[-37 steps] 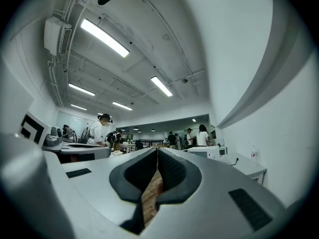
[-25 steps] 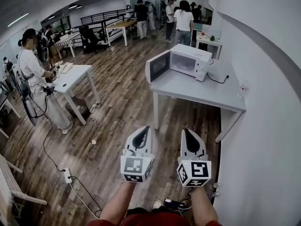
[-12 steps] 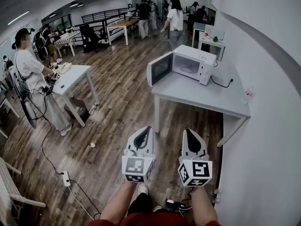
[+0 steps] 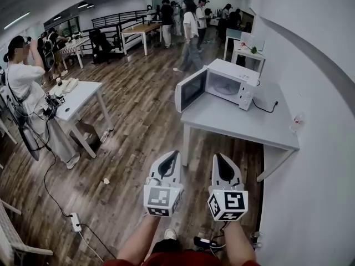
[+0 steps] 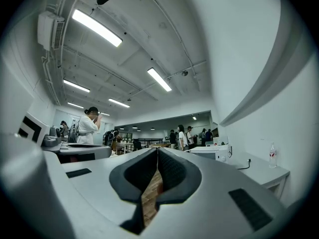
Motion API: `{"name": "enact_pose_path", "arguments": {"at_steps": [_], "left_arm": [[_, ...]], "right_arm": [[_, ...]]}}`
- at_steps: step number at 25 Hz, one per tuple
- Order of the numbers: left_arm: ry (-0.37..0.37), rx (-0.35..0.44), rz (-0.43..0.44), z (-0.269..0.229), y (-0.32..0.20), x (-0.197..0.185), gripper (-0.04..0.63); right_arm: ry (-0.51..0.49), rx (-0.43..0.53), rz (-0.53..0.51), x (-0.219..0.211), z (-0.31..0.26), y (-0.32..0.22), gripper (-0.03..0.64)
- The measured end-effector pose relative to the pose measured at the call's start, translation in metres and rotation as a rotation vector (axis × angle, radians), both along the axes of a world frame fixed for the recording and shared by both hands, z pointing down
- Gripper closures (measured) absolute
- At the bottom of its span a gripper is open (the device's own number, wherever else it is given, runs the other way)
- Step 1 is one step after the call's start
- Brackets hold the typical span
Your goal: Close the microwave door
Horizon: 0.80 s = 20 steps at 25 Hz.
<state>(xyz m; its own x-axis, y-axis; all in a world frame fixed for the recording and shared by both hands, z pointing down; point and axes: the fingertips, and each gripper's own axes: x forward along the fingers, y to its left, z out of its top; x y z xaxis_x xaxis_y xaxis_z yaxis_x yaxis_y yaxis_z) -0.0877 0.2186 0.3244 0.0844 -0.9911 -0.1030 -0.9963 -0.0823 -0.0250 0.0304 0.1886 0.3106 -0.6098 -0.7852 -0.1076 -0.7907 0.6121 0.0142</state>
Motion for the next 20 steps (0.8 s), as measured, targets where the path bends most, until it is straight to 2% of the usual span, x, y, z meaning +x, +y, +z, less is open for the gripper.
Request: {"name": "enact_pose_path", "arguments": {"at_steps": [6, 11, 20], "left_arm": [[0.015, 0.007, 0.017, -0.001, -0.034, -0.048, 0.569], [0.028, 0.022, 0.032, 0.000, -0.058, -0.074, 0.569], [0.038, 0.008, 0.050, 0.013, -0.096, -0.094, 0.569]], "right_arm": [[0.014, 0.009, 0.017, -0.046, -0.002, -0.034, 0.589], [0.020, 0.019, 0.056, -0.062, -0.002, -0.058, 0.589], [0.022, 0.007, 0.073, -0.084, 0.009, -0.092, 0.589]]}}
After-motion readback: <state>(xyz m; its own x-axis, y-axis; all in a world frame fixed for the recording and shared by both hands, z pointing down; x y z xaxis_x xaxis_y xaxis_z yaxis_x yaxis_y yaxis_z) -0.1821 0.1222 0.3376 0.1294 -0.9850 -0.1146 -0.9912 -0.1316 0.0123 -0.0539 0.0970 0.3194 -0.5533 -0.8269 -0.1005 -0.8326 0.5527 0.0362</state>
